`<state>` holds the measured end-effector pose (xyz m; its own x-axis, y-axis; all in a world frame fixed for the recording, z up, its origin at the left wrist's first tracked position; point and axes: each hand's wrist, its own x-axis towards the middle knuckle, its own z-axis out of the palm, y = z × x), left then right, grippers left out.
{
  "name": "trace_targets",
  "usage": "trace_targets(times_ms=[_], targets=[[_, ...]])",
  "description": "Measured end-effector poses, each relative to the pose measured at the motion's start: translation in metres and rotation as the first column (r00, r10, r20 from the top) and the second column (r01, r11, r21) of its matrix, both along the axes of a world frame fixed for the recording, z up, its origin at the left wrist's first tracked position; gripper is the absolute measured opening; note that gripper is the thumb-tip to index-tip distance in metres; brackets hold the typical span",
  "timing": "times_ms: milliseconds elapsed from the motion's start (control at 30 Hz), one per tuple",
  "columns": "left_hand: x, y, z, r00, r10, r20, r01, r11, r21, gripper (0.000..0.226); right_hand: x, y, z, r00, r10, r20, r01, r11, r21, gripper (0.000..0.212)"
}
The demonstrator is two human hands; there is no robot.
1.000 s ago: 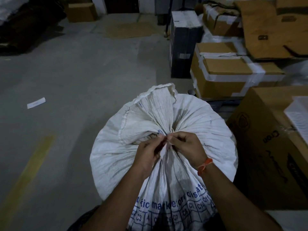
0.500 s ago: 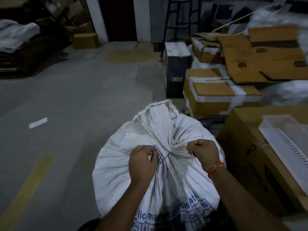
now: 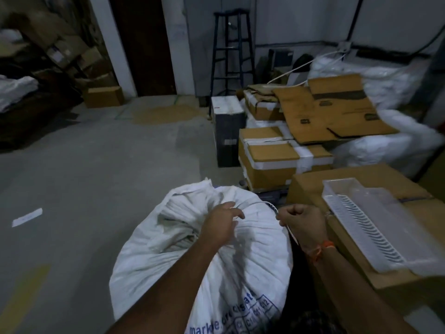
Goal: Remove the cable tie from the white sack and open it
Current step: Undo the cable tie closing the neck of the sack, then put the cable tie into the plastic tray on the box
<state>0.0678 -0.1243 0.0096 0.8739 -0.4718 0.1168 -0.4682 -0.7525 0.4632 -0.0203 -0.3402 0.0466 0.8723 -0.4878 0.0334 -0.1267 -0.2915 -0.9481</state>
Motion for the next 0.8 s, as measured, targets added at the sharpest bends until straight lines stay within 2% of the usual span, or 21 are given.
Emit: trace_targets(times_ms=[100,233,400,567,800], targets=[[0.006,-0.002,0.007,0.999,0.031,-0.03,-0.031,0.999,0.015,0.025,-0.009,-0.017,0.01,0.998,-0.067,0.008,0.067,0.997,0.039,0.011],[0.006,-0.013,0.025,0.987,-0.13,-0.099,0.133,0.991,0.033,0.028,-0.019,-0.038,0.016,0.991,-0.13,0.032,0.129,0.991,0.033,0.01],[0.008,-0.042,0.063,0.964,-0.265,-0.035,0.265,0.964,-0.015,0.03,-0.031,-0.056,0.02,0.995,-0.103,0.002,0.103,0.994,0.041,0.004],[0.008,-0.071,0.102,0.954,-0.299,0.03,0.299,0.954,0.007,0.025,-0.041,-0.073,0.033,0.994,-0.103,-0.033,0.099,0.988,-0.115,0.002],[0.006,-0.116,0.123,0.951,-0.307,0.044,0.3,0.945,0.132,0.028,-0.048,-0.089,0.052,0.995,-0.101,-0.005,0.098,0.975,-0.201,0.012]])
